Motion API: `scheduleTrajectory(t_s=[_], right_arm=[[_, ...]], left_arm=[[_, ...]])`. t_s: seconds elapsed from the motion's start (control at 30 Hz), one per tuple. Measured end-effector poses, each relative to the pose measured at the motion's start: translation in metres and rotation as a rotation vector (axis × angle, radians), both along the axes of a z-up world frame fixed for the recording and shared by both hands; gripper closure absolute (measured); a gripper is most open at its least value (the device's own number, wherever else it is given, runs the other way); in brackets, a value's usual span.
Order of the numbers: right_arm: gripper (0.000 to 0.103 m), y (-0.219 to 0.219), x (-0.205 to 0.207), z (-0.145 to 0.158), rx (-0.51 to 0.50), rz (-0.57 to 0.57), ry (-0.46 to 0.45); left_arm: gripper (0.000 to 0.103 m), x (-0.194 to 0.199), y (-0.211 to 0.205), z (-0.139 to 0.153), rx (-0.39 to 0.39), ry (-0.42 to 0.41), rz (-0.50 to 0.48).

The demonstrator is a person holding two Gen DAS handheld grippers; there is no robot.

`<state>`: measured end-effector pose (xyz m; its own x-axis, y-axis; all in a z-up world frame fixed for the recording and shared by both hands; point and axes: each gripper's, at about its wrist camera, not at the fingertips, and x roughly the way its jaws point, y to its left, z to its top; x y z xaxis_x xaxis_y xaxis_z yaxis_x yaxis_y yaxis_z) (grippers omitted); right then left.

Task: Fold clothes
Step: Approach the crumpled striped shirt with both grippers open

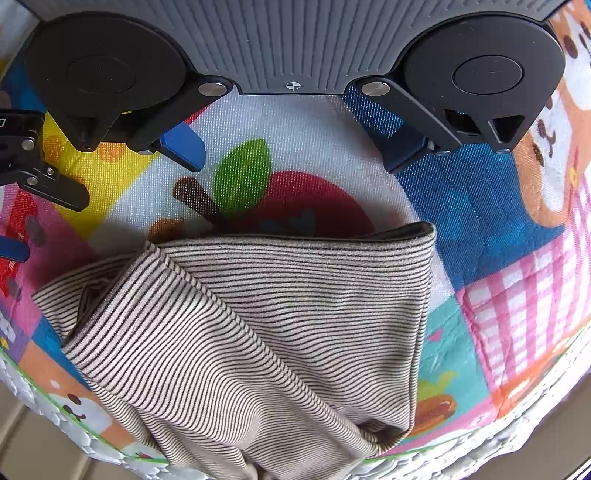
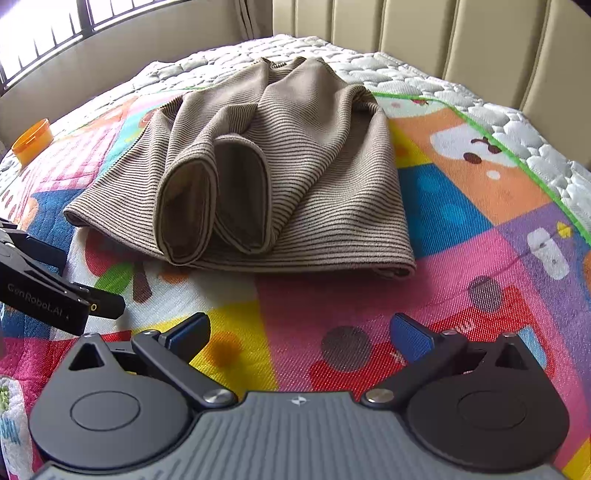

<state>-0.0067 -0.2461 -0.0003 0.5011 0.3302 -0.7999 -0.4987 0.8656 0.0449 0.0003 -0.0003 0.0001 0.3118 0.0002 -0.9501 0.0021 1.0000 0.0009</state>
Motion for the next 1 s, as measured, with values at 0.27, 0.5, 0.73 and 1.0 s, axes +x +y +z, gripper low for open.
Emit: scheduleTrajectory(t_s=[0.27, 0.5, 0.73, 1.0], right_arm=[[0.0, -0.002, -0.005, -0.001, -0.002, -0.009, 0.006], [0.0, 0.003, 0.0, -0.001, -0.005, -0.029, 0.05], [0.0, 0.003, 0.005, -0.005, -0.004, -0.036, 0.064], [0.0, 0.005, 0.001, -0.007, -0.006, -0.043, 0.061]], left_arm=[[0.0, 0.001, 0.001, 0.001, 0.028, -0.025, -0.004], [0.0, 0.002, -0.003, 0.004, 0.028, -0.039, -0.004], [0.0, 0.001, -0.005, 0.004, 0.026, -0.041, -0.002], [0.0, -0.007, -0.001, 0.001, 0.023, -0.04, -0.004]])
